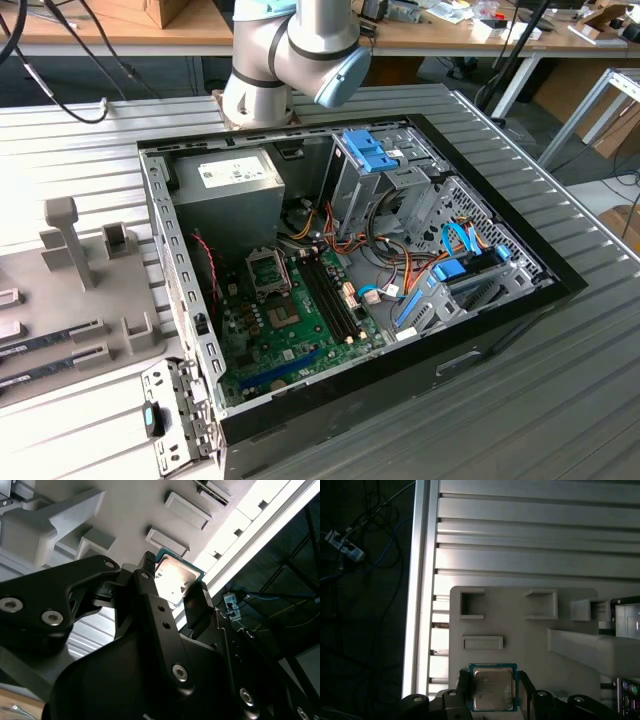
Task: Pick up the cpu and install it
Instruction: 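Pick up the cpu and move it towards the insertion slot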
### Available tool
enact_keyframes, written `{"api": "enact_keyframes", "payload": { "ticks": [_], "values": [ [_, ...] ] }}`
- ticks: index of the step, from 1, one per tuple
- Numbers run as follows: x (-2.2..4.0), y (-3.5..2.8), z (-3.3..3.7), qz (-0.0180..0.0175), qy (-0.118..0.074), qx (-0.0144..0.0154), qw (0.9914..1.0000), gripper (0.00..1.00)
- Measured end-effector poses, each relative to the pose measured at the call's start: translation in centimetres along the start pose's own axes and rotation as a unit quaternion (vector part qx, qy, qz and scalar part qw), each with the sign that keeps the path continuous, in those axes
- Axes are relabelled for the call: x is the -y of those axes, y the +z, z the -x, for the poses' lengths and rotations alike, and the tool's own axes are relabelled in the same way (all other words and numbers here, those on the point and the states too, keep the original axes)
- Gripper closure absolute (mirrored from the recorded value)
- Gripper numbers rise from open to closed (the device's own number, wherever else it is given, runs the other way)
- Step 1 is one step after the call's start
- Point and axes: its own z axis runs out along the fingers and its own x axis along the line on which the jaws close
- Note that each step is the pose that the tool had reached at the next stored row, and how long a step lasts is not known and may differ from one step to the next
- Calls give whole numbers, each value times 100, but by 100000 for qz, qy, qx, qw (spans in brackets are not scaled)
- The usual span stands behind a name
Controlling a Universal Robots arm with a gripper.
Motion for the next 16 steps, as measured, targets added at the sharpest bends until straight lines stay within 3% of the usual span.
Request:
{"api": "enact_keyframes", "payload": {
  "ticks": [16],
  "values": [
    [-7, -102, 4, 523, 14, 11, 99999, 53]
  ]
}}
